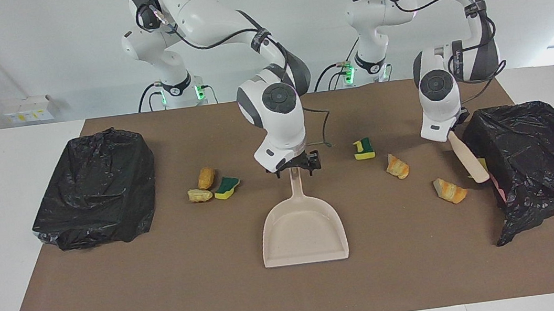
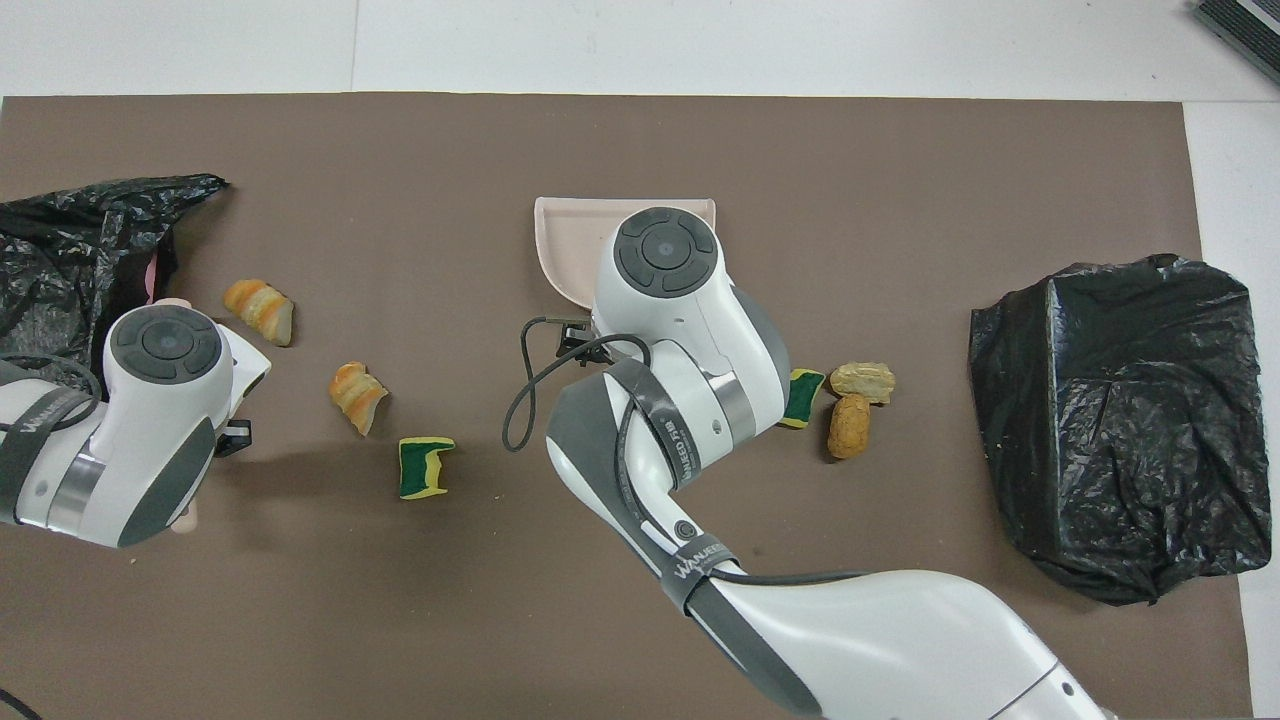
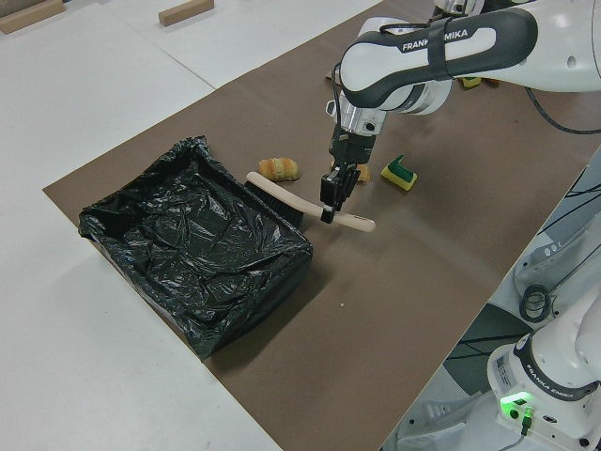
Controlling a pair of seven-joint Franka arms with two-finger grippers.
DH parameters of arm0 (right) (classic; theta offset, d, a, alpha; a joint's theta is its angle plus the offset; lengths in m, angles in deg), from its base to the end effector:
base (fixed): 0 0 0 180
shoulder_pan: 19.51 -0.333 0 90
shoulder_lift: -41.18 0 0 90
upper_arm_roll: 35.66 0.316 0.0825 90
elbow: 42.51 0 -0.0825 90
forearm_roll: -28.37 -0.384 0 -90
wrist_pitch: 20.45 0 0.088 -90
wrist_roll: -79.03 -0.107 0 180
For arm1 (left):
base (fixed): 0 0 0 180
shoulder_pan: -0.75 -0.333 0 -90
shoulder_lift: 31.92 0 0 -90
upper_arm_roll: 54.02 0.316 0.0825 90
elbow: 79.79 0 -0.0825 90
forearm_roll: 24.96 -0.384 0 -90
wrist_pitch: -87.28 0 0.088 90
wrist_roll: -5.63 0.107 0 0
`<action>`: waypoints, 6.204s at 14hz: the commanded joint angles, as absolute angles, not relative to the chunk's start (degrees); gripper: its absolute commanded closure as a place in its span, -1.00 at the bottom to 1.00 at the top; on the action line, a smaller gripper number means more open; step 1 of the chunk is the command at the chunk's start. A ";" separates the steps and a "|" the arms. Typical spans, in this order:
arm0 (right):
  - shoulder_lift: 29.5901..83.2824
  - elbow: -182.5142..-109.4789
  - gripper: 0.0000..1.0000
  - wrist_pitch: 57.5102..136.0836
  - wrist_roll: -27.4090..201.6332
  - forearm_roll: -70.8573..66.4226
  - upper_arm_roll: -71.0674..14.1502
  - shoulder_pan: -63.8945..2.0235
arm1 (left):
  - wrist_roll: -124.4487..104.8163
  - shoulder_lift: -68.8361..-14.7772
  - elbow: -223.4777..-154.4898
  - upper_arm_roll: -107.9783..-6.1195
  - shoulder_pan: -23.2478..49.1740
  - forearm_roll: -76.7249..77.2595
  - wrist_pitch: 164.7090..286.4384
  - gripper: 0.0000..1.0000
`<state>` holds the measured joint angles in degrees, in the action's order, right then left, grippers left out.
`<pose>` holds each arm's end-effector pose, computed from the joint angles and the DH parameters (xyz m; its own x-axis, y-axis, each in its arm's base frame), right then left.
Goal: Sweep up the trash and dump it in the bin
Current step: 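Sweep pieces with the left gripper while the right gripper positions the dustpan, then sweep the sponge and bread pieces into the dustpan with the left gripper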
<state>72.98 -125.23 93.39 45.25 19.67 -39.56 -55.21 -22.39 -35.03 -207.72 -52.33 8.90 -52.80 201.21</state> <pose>0.5915 0.3878 0.3668 0.9942 -0.0838 -0.0675 -0.0890 -0.9930 -0.0778 0.5008 -0.0275 0.3315 0.9824 0.1387 -0.1251 0.0650 -0.8818 -0.4672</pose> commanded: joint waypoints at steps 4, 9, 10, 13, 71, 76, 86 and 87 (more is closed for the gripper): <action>73.52 -126.18 -0.97 95.65 51.96 19.23 -39.70 -55.63 | -21.71 -35.61 -202.94 -52.53 16.12 -43.60 200.67 1.00; 74.14 -125.92 -0.59 95.30 52.04 20.55 -39.70 -55.72 | -9.44 -35.00 -193.43 -51.74 14.03 -37.62 193.27 1.00; 74.14 -125.92 -0.32 95.30 52.13 20.55 -39.70 -55.46 | -7.14 -35.09 -193.52 -51.82 11.93 -37.61 193.71 1.00; 74.40 -125.92 0.83 95.30 52.13 20.55 -39.70 -55.63 | 1.64 -35.17 -194.48 -51.82 6.13 -37.44 197.38 1.00; 45.75 -162.83 1.00 94.95 112.33 29.08 -39.70 -58.01 | -12.81 -22.88 -206.08 -51.74 38.82 -21.53 184.07 1.00; 46.19 -162.74 1.00 95.30 121.99 31.18 -39.70 -57.39 | -26.09 -17.70 -214.41 -51.74 37.48 -21.18 180.09 1.00; 46.63 -162.92 1.00 95.91 125.70 31.18 -39.70 -57.04 | -30.15 -17.85 -226.13 -52.00 44.86 -7.05 201.42 1.00; 46.63 -162.92 1.00 95.92 125.52 31.10 -39.70 -57.04 | -29.71 -18.47 -225.25 -52.09 46.17 -5.55 204.41 1.00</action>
